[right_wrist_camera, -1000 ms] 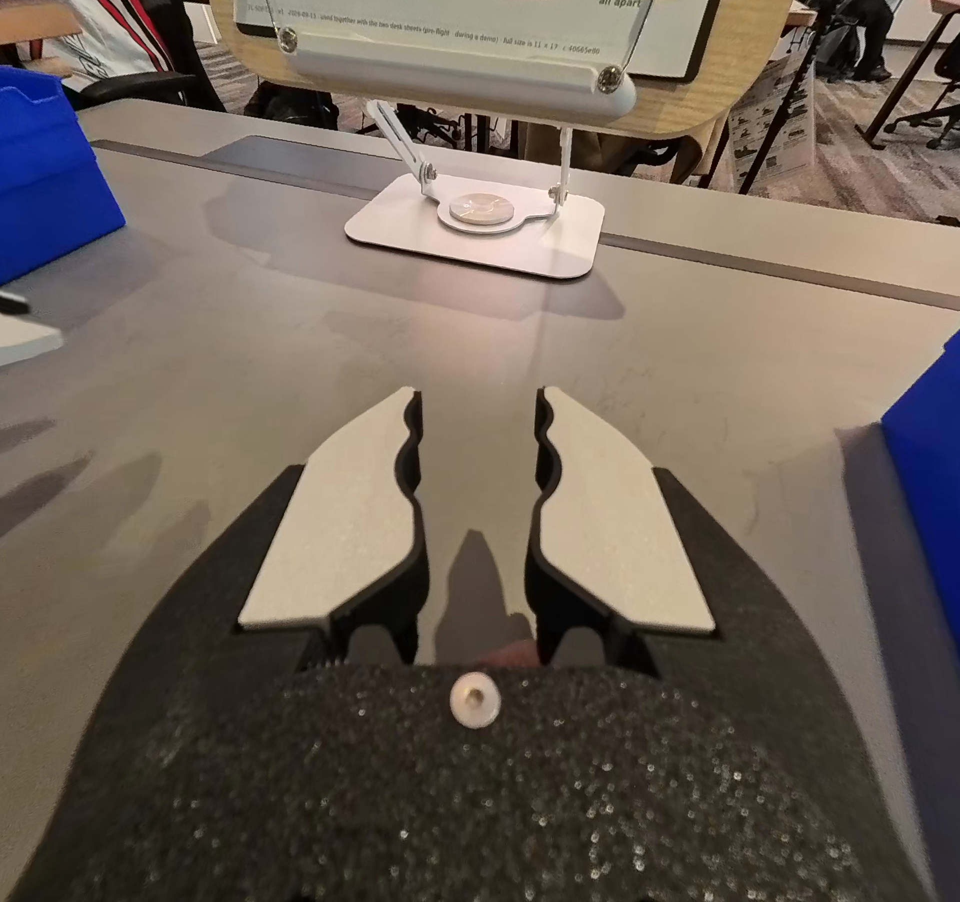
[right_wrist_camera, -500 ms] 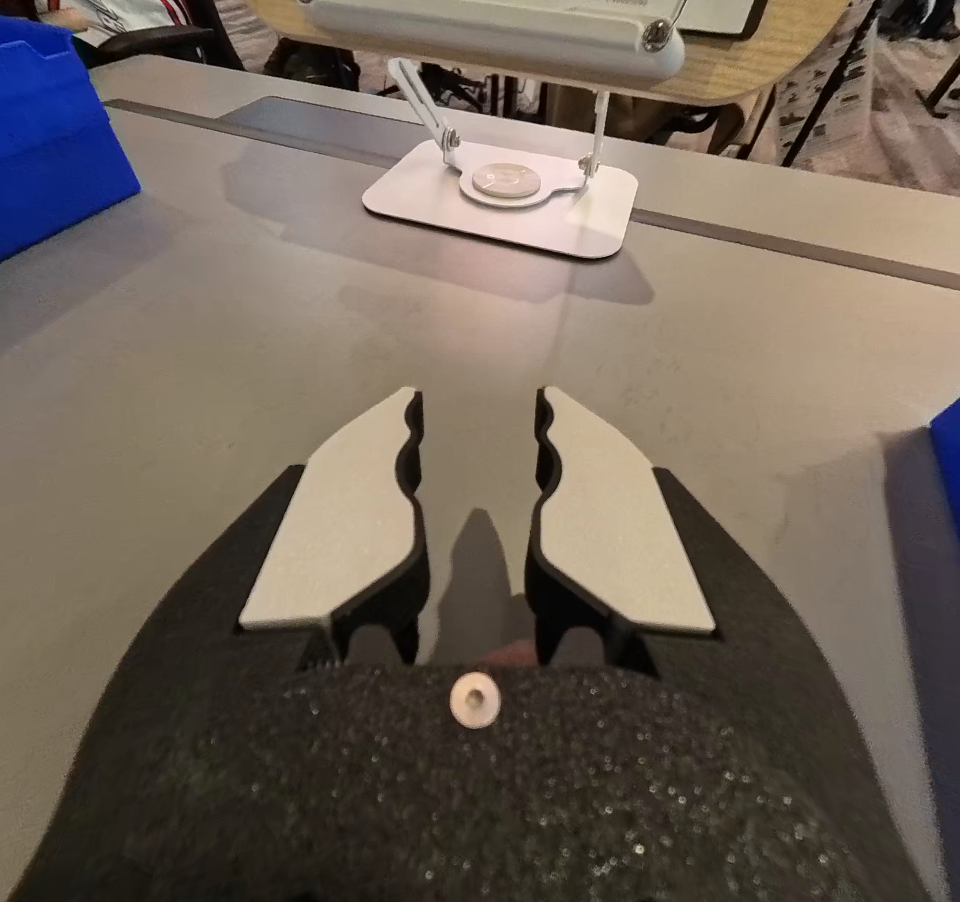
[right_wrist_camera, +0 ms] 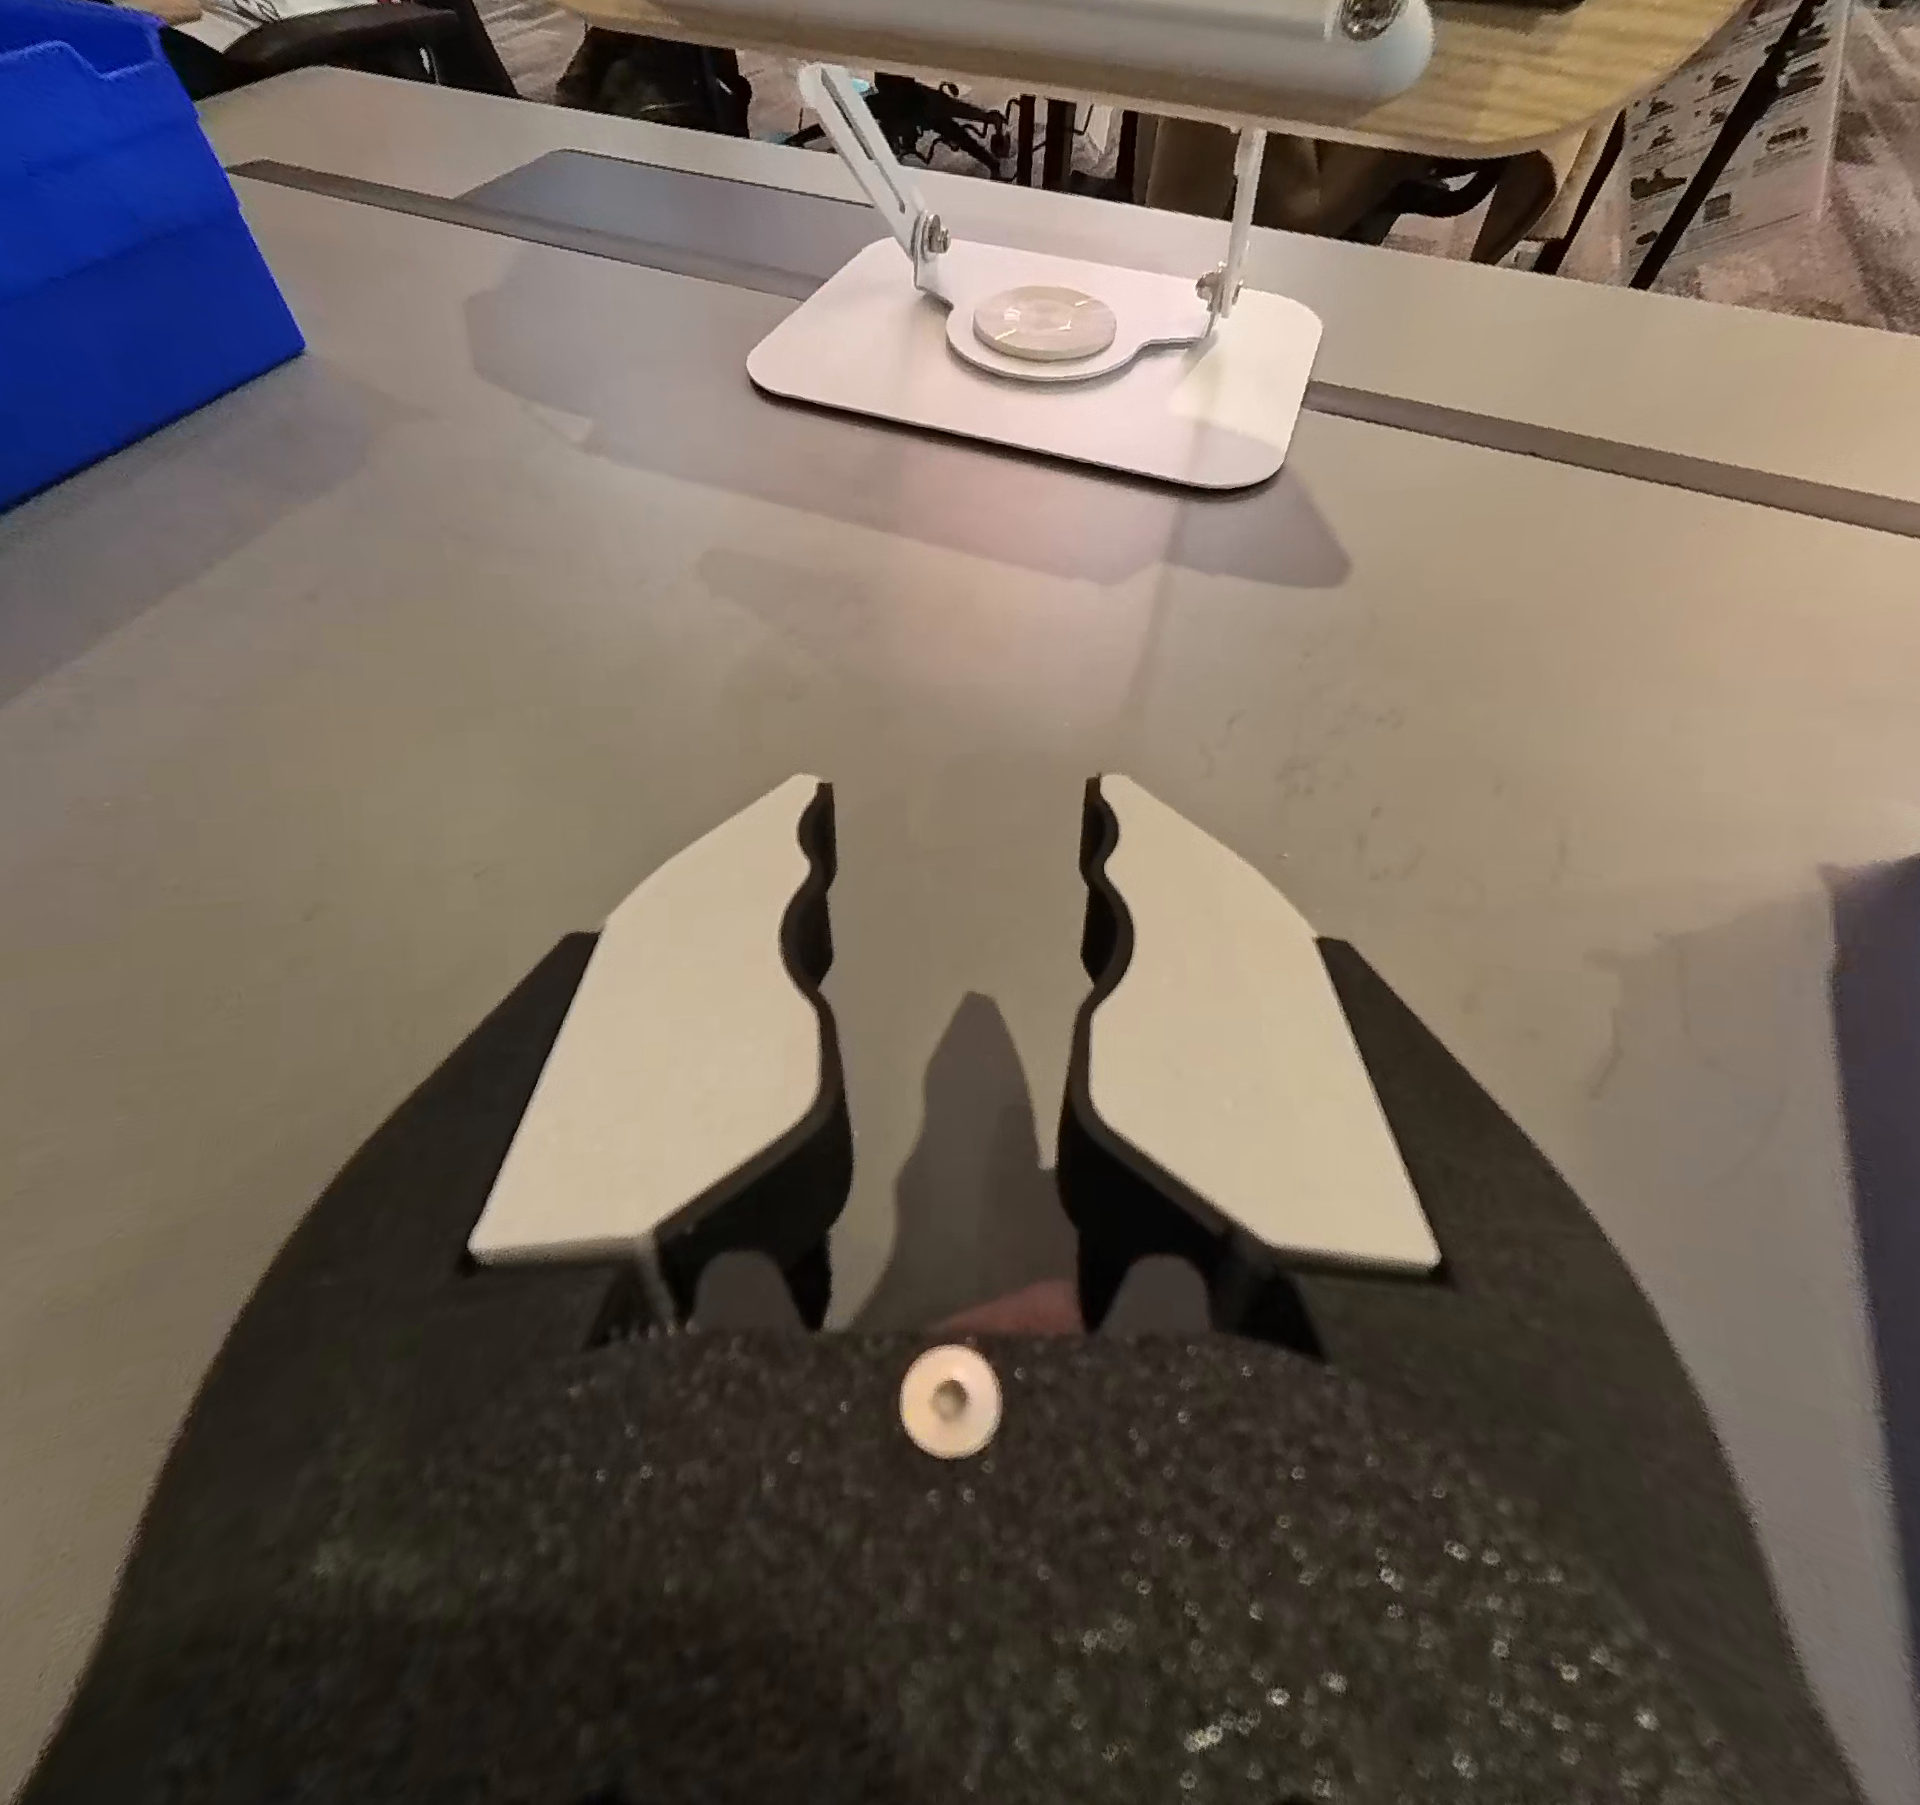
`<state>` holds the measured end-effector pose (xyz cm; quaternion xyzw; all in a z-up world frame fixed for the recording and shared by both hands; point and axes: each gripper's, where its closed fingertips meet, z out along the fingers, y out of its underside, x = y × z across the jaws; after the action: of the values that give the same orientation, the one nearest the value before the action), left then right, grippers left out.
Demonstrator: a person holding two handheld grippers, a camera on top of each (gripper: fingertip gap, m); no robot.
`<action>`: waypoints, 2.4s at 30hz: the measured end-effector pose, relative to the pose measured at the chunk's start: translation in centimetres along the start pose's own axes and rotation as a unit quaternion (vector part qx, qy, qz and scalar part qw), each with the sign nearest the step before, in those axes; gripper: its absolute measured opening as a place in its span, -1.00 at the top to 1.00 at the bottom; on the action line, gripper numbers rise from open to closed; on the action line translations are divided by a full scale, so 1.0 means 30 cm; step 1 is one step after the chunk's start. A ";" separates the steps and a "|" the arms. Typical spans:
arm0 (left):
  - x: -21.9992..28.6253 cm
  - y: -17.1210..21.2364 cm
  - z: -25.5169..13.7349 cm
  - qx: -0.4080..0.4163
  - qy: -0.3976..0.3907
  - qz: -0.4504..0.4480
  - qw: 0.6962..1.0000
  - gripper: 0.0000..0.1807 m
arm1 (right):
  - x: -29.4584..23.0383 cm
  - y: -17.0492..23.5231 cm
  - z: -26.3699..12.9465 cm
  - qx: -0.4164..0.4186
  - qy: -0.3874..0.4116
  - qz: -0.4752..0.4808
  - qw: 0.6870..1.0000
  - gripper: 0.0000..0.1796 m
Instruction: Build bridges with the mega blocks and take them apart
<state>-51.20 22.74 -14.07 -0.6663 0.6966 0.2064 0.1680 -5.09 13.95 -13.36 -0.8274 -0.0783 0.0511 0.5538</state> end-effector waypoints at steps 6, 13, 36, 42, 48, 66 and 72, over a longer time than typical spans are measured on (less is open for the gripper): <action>-0.018 0.004 0.042 0.008 0.050 -0.002 0.999 0.53 | -0.001 0.003 0.003 -0.004 0.000 -0.001 1.000 0.51; -0.018 0.004 0.043 0.012 0.057 0.012 0.998 0.55 | -0.003 0.002 0.003 -0.003 -0.001 -0.003 1.000 0.52; -0.039 0.033 -0.055 0.067 -0.011 -0.100 0.993 0.55 | -0.013 0.002 0.000 -0.002 -0.009 -0.009 1.000 0.53; -0.021 0.044 -0.200 0.099 0.041 -0.152 0.983 0.45 | -0.021 0.004 0.002 -0.005 -0.010 -0.018 1.000 0.53; -0.022 0.046 -0.208 0.033 0.085 -0.125 0.988 0.41 | -0.019 0.001 -0.001 -0.001 -0.011 -0.014 1.000 0.53; 0.119 -0.027 -0.178 0.047 0.148 -0.074 0.985 0.50 | -0.033 0.013 0.008 -0.017 -0.022 -0.023 0.999 0.54; 0.168 -0.097 -0.153 0.020 0.123 0.100 0.987 0.51 | -0.032 0.013 0.008 -0.016 -0.024 -0.020 0.999 0.54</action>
<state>-48.39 15.98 -12.88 -0.6102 0.7790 0.1249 0.0727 -6.06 13.85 -13.82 -0.8331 -0.1091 0.0581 0.5392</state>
